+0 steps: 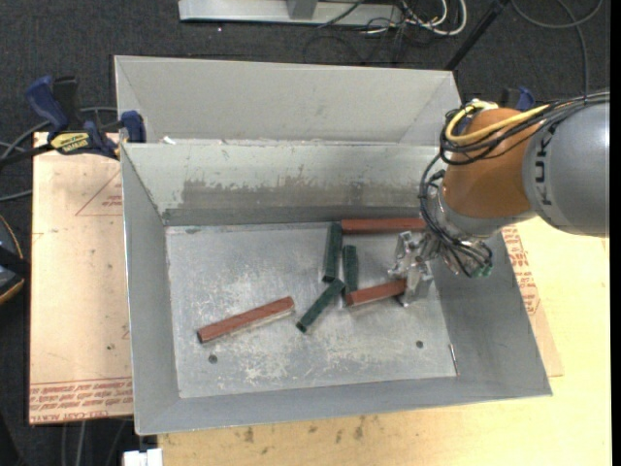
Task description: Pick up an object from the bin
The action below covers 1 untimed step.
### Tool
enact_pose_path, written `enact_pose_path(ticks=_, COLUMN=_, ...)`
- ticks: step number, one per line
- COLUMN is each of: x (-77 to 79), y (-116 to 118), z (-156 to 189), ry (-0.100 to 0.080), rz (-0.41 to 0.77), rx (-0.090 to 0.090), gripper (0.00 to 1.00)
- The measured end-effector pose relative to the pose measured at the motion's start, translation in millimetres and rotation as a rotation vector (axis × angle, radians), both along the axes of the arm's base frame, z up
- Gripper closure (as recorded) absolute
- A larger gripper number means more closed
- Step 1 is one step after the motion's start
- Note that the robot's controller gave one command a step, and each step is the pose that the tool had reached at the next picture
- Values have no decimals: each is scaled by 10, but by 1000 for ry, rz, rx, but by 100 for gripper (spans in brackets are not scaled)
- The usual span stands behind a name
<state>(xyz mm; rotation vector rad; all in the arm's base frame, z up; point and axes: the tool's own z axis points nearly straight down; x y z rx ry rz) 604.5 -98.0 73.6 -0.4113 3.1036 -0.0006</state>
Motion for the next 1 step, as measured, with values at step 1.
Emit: enact_pose_path(ticks=1, x=194, y=-198, z=1433, ry=6, rz=-37, rx=-1, gripper=100)
